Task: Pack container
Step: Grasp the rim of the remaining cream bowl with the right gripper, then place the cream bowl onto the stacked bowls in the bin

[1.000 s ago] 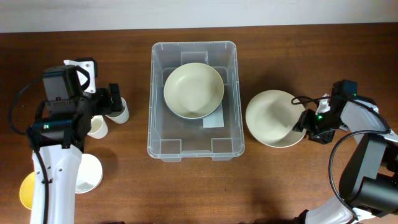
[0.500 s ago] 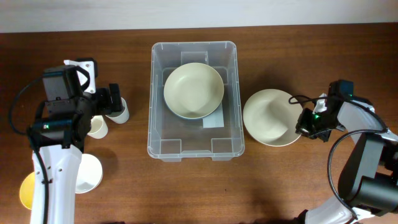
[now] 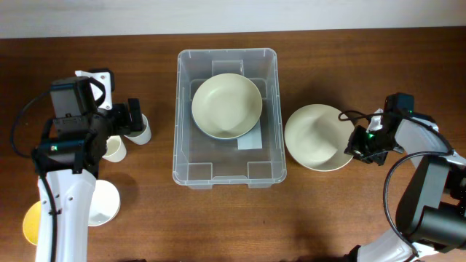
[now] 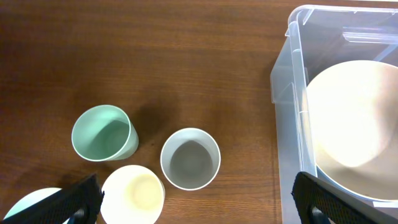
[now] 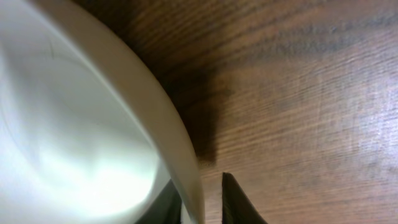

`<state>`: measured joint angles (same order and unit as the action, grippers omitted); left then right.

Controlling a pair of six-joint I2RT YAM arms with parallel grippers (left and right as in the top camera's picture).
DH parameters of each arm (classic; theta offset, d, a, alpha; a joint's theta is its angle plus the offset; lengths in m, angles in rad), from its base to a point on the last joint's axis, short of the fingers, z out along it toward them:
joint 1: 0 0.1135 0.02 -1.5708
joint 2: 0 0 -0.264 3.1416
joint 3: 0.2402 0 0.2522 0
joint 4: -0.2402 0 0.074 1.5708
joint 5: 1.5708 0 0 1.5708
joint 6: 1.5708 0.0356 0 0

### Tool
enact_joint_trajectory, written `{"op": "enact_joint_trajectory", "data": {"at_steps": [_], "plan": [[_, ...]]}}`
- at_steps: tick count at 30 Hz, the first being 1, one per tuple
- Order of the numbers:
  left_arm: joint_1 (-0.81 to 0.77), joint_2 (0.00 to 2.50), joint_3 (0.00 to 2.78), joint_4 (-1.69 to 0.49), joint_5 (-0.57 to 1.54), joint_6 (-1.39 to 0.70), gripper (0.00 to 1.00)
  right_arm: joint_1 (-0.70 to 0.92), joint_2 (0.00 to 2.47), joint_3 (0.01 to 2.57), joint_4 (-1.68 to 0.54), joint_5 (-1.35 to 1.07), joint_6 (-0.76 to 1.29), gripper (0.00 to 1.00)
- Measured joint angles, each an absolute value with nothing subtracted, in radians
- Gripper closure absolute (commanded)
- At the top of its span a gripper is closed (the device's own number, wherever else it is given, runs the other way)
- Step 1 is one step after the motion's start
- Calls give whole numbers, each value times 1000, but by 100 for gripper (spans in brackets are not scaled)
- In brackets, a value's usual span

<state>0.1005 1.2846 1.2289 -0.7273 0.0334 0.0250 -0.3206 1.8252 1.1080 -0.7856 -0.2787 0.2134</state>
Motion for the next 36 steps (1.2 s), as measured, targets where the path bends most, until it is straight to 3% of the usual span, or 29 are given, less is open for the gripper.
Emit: {"op": "enact_joint_trajectory", "data": {"at_steps": [3,7,24,36], "plan": [[101,1285,1229,-728,33,25,1,-321,1825,1097,-768,-279,214,81],[101,1285,1229,-730,33,25,1,-321,1825,1081,-756,-279,214,96],[101,1285,1229,-730,33,25,1,-353,1826,1087,-702,-403,214,96],[101,1285,1229,-731,33,25,1,-369,1747,1348,-835,-462,214,96]]}}
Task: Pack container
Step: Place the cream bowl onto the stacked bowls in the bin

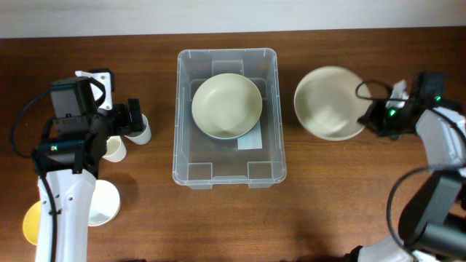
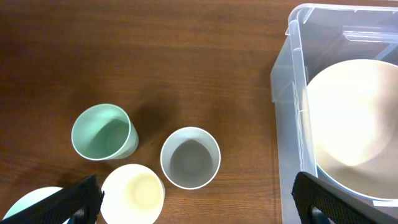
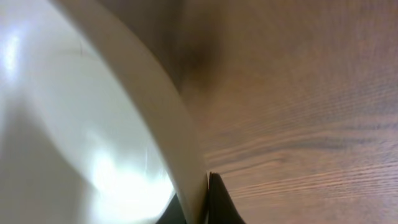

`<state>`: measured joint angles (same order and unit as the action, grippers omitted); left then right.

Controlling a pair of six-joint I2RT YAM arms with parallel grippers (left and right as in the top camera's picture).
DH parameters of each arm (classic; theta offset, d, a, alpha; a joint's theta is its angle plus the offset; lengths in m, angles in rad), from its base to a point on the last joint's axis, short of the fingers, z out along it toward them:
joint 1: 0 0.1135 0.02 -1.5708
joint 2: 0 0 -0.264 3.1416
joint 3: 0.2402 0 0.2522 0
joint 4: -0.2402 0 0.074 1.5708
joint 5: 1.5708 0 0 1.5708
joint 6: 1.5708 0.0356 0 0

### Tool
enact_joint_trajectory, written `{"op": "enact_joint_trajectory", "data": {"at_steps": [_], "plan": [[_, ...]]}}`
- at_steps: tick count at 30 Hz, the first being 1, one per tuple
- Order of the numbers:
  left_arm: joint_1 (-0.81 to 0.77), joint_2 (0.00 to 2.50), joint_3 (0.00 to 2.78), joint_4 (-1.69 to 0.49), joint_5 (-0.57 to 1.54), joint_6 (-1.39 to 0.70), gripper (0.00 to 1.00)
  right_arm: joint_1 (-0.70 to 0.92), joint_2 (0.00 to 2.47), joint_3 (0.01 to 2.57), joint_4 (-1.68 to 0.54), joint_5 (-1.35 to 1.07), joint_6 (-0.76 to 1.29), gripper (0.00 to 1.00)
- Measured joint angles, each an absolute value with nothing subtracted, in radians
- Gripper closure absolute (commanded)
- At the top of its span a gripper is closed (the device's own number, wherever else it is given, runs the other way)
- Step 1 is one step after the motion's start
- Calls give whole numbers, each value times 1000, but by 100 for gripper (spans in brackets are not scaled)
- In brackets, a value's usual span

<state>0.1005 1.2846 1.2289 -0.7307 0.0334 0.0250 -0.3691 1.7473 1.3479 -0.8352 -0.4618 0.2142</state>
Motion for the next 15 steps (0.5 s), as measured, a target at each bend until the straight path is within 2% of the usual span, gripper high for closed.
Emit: {"op": "enact_joint_trajectory", "data": {"at_steps": [5,10,15], "plan": [[101,1285,1229,-734,33,25,1,-255,1654,1571,-948,-421,206,96],[101,1284,1229,-738,33,25,0,7,1618,1798,-1055,-278,202,96],[101,1264,1229,-749,32,25,1,234,1626,1835,-1052,-167,199,96]]}}
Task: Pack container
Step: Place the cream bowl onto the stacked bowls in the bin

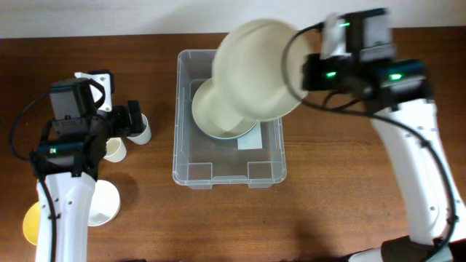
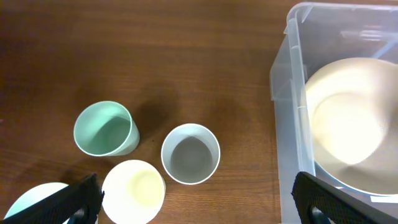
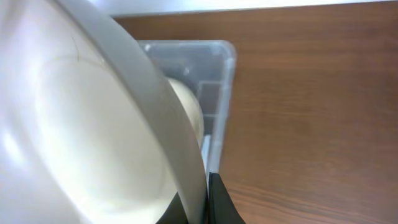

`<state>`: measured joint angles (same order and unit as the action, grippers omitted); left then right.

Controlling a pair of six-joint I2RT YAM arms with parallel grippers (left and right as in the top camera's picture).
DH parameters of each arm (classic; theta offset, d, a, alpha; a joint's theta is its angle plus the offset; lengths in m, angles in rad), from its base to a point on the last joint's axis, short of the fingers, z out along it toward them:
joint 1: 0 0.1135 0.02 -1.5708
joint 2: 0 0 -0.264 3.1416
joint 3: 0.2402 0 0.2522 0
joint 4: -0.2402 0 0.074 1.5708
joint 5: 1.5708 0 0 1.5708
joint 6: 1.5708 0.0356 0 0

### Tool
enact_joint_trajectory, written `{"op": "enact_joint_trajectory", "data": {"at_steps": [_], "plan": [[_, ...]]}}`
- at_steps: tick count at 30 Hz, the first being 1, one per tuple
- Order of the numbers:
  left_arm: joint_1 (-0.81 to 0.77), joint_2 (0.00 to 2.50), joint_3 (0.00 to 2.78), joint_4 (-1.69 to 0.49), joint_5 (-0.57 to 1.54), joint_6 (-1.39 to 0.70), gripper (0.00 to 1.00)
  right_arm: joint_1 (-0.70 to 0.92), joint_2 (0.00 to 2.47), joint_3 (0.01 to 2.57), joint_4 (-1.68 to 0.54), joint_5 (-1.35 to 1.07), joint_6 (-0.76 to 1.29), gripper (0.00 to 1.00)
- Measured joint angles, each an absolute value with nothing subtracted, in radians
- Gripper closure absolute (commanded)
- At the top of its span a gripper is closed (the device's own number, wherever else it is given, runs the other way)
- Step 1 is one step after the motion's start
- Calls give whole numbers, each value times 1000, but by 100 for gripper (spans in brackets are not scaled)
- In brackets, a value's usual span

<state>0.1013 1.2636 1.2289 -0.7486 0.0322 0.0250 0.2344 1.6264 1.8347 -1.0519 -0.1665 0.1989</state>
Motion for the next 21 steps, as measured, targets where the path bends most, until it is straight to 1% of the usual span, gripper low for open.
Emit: {"op": "enact_joint_trajectory", "data": {"at_steps": [4,7,12,17,18,20,21], "plan": [[121,1208,1229,-758,27,25,0,321,1695,1835,-1042,-114,199,96],[157,1162,1239,-815,25,25,0,356,1798,1835,-1012,-92,199,96],[233,1142,1305,-946,25,22,0,374,1963,1834,-951,-74,199,96],[253,1142,1334,-966,26,21,0,374,2037,1833,-913,-60,199,96],[254,1142,1335,-968,26,21,0,374,2044,1833,-912,-56,199,91],[254,1142,1335,-969,26,21,0,374,2051,1833,-911,-52,196,69],[254,1142,1335,-969,26,21,0,374,2051,1833,-910,-50,191,68]]}}
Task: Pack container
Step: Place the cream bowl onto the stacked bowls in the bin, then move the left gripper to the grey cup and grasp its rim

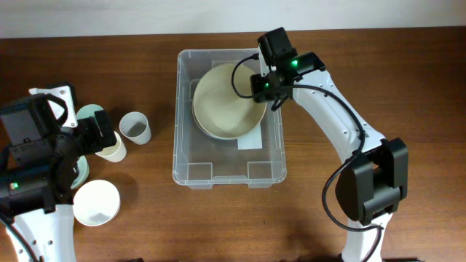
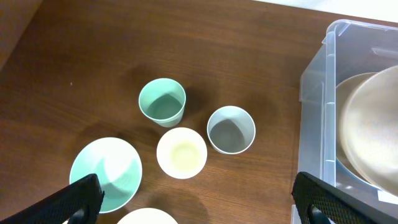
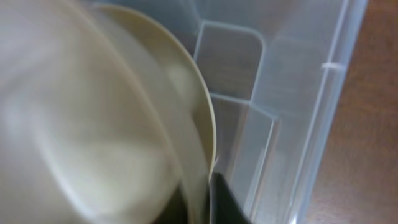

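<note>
The clear plastic container (image 1: 186, 156) stands mid-table. A cream bowl (image 1: 218, 116) lies inside it. My right gripper (image 1: 263, 86) is shut on the right rim of a second cream bowl (image 3: 81, 137), down inside the container and over the first bowl; overhead the two are hard to tell apart. In the right wrist view the gripper (image 3: 202, 194) pinches the blurred rim, with the container wall (image 3: 298, 124) beside it. My left gripper (image 2: 198, 205) hangs open and high over the cups, left of the container (image 2: 314, 118).
Left of the container stand a green cup (image 2: 162, 102), a grey cup (image 2: 231, 129) and a cream cup (image 2: 181, 152). A green plate (image 2: 106, 174) and a white bowl (image 1: 96, 202) lie nearer the front. A pale label (image 1: 251, 140) lies on the container's floor.
The right gripper held the bowl tilted high above the container; now the bowl is down inside it, over the first bowl. The left arm has moved left and higher, its view taking in more table.
The right gripper first gripped the rim of the second bowl on the table right of the container. Then the bowl hung farther back, then above the container, and now it sits inside on the first bowl. The left gripper stayed open over the cups.
</note>
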`<state>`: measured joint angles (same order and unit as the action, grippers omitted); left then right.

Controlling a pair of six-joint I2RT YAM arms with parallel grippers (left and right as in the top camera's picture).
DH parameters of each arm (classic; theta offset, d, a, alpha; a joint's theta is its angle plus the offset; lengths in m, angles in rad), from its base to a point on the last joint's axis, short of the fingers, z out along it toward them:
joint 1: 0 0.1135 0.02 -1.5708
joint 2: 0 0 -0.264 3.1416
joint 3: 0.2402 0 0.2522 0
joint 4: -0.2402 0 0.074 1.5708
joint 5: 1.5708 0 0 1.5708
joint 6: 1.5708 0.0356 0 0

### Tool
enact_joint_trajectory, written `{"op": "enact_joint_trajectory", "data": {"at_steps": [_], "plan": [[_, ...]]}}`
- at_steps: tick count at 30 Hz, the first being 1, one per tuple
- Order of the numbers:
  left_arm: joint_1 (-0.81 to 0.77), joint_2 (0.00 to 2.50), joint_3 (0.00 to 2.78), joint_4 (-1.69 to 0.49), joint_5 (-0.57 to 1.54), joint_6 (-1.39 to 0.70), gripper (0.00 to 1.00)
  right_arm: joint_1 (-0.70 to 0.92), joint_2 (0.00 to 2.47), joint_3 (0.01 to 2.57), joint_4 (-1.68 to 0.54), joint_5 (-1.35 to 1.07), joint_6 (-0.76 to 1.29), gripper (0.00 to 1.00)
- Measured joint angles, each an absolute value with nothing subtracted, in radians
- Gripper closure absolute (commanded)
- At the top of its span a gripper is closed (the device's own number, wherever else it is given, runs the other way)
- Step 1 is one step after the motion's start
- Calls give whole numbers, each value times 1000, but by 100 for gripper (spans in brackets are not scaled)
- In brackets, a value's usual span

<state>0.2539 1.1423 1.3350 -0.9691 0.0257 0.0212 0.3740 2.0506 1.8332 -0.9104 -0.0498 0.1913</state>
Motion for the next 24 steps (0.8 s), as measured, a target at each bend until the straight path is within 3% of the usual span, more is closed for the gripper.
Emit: {"op": "enact_joint_trajectory", "data": {"at_steps": [5,8,9,11,12,24], "plan": [[254,1142,1335,-970,26,21,0,374,2051,1860,-951,-44,175,63],[254,1142,1335,-970,26,21,0,373,2048,1946,-1034,10,175,52],[254,1142,1335,-971,26,21,0,370,2045,1983,-1066,41,181,45],[254,1142,1336,-976,27,21,0,364,2028,2056,-1131,107,193,16],[254,1142,1336,-977,27,21,0,355,2011,2096,-1170,140,204,10],[248,1249,1346,-966,107,18,4,5,1785,2255,-1508,185,282,8]]}}
